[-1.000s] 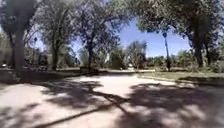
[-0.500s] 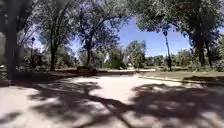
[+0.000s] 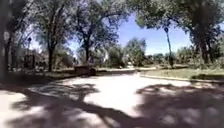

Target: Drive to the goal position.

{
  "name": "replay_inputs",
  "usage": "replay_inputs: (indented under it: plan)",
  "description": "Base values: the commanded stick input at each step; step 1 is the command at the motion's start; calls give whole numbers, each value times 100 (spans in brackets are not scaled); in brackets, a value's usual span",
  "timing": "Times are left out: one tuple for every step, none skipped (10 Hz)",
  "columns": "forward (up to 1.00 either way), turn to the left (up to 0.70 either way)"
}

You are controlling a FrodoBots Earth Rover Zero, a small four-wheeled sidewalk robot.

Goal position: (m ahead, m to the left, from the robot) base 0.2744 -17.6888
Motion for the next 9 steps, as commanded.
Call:
replay_inputs:
  plan:
    - [85,0]
    - [85,0]
    - [85,0]
    - [85,0]
    - [85,0]
    - [85,0]
    - [85,0]
    - [85,0]
    - [85,0]
